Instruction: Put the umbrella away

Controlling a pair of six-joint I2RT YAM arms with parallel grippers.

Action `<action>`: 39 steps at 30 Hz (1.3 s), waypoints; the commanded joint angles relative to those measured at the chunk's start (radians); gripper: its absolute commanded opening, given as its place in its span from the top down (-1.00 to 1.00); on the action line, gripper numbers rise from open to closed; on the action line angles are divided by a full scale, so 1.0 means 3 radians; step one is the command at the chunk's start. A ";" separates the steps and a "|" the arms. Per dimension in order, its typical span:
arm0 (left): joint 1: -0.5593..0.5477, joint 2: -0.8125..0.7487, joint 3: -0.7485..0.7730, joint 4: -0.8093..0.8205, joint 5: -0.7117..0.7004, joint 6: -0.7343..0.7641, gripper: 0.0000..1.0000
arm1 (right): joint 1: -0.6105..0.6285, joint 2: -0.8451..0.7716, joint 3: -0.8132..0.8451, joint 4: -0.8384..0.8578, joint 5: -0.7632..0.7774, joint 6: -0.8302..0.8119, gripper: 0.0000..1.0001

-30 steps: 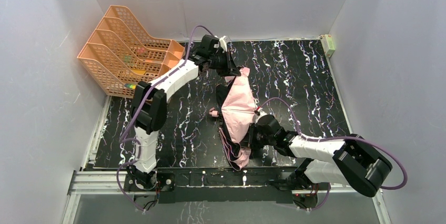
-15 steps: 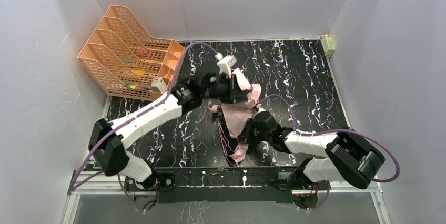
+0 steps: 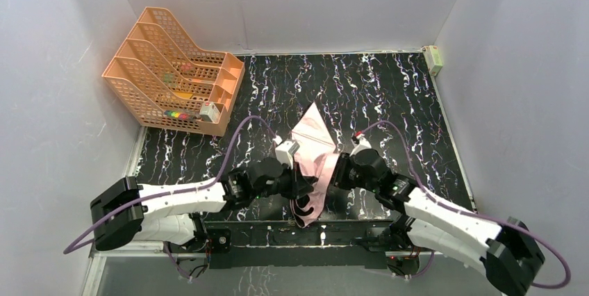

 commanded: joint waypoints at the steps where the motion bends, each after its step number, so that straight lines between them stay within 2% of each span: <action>1: -0.0231 -0.0102 -0.0394 0.0775 -0.0442 -0.0180 1.00 | -0.0007 -0.0467 0.0078 -0.0891 0.0266 -0.0053 0.42; 6: -0.0354 0.0003 -0.0739 0.1107 -0.0566 -0.0272 1.00 | -0.0007 -0.0882 0.0348 -0.1668 0.0553 -0.0140 0.38; 11: -0.0405 0.0023 -0.1018 0.1307 -0.0631 -0.0382 1.00 | -0.0007 -0.1030 0.0649 -0.1918 0.0648 -0.0299 0.37; 14: -0.0418 -0.0021 -0.1164 0.1340 -0.0644 -0.0430 1.00 | -0.0007 -0.0943 0.0781 -0.1711 0.0428 -0.0482 0.36; 16: -0.0423 -0.0057 -0.1257 0.1385 -0.0639 -0.0450 1.00 | -0.0007 -0.0843 0.0837 -0.1432 0.0108 -0.0651 0.36; 20: -0.0428 -0.0102 -0.1370 0.1416 -0.0616 -0.0450 1.00 | -0.0007 -0.0416 0.0931 -0.1027 -0.0436 -0.0754 0.40; 27: -0.0431 -0.0082 -0.1428 0.1469 -0.0593 -0.0460 0.98 | 0.0066 0.0083 0.0873 -0.0509 -0.0450 -0.0564 0.51; 33: -0.0439 -0.0117 -0.1444 0.1467 -0.0578 -0.0444 0.65 | 0.0361 0.0455 0.0822 -0.0123 -0.0386 -0.0447 0.53; 37: -0.0444 -0.0138 -0.1445 0.1467 -0.0517 -0.0418 0.24 | 0.0560 0.0649 0.0777 -0.0071 -0.0201 -0.0343 0.55; 39: -0.0451 -0.0165 -0.1445 0.1463 -0.0478 -0.0416 0.10 | 0.0614 0.0708 0.0717 -0.0071 -0.0094 -0.0277 0.57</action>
